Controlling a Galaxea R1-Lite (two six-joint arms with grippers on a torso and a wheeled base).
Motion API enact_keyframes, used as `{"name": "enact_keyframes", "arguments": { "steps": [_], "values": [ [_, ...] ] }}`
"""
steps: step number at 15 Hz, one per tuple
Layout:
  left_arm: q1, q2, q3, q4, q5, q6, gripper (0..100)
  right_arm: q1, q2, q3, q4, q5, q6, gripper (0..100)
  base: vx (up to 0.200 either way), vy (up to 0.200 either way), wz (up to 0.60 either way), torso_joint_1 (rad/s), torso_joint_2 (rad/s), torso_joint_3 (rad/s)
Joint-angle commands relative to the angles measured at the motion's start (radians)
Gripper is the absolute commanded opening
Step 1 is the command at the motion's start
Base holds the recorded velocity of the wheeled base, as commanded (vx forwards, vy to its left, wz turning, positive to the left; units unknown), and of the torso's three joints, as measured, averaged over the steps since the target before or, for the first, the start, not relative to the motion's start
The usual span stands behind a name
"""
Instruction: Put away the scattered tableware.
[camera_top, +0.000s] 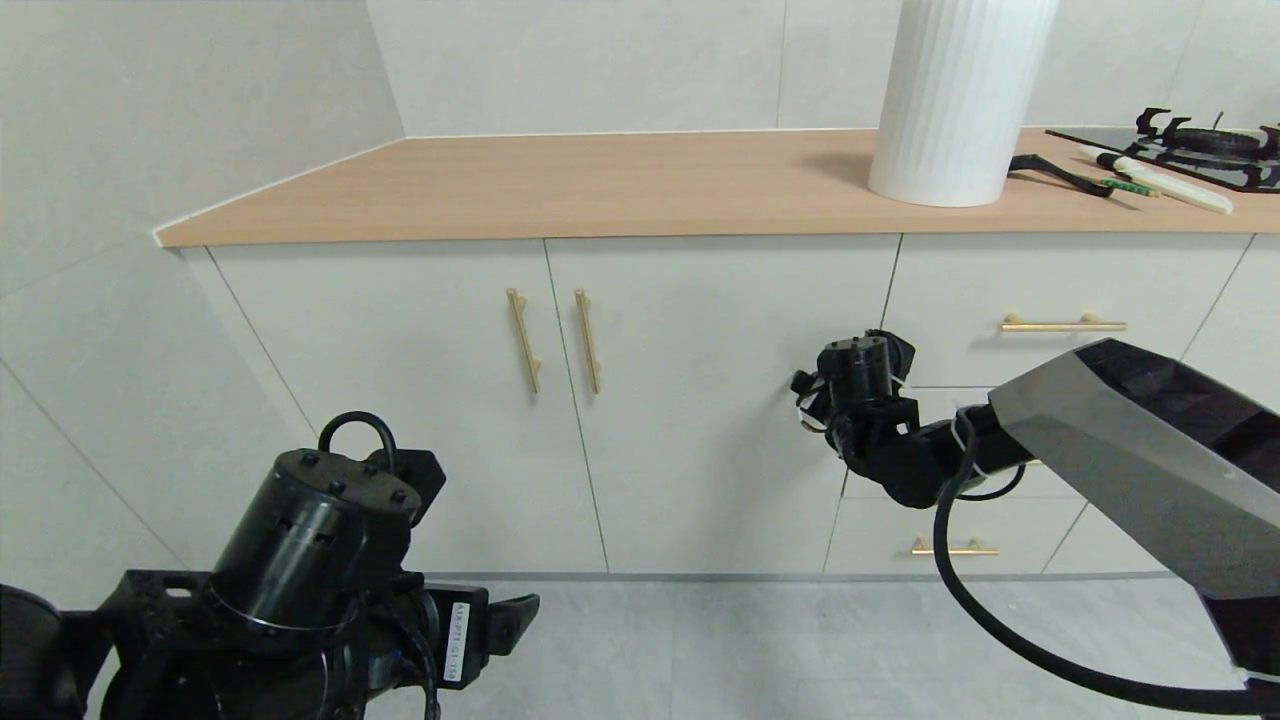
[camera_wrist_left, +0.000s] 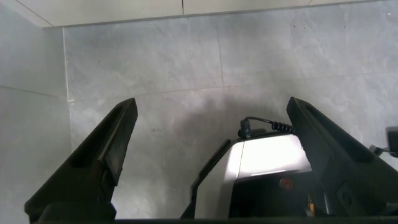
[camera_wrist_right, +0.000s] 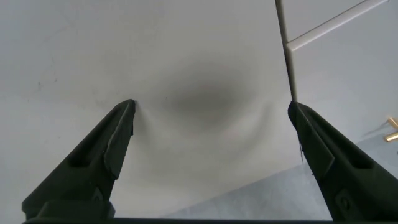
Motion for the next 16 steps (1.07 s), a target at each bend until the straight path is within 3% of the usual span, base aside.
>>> {"name": "enact_keyframes", "arguments": {
  "steps": [1,4,5,7,11,12,13,16],
  "values": [
    [0.0,0.001,0.0,0.0,0.0,0.0,100,0.006,-0.047,0.048,0.002,0.012,0.0,100,0.0,0.0,0.0,0.0,0.0,0.0],
    [0.0,0.001,-0.001,0.0,0.002,0.0,100,0.062,-0.272,0.314,0.003,0.218,-0.005,100,0.0,0.0,0.0,0.0,0.0,0.0],
    [0.0,0.0,-0.001,0.0,0.002,0.0,100,0.074,-0.429,0.478,0.002,0.423,-0.049,100,0.0,0.0,0.0,0.0,0.0,0.0],
    [0.002,-0.006,-0.001,0.0,0.002,0.0,100,0.074,-0.556,0.587,0.002,0.571,-0.15,100,0.0,0.0,0.0,0.0,0.0,0.0],
    [0.003,-0.063,-0.012,-0.002,0.017,0.005,100,0.066,-0.739,0.705,0.014,0.502,-0.271,100,0.0,0.0,0.0,0.0,0.0,0.0],
    [0.011,-0.071,-0.012,-0.01,0.023,0.021,100,0.062,-0.795,0.734,0.008,0.451,-0.31,100,0.0,0.0,0.0,0.0,0.0,0.0],
    [0.037,-0.085,-0.006,-0.039,0.046,0.046,100,0.062,-0.883,0.765,0.0,0.396,-0.333,100,0.0,0.0,0.0,0.0,0.0,0.0],
    [0.058,-0.131,-0.006,-0.121,0.109,0.054,100,0.057,-1.121,0.868,0.012,0.365,-0.374,100,0.0,0.0,0.0,0.0,0.0,0.0]
  ]
}}
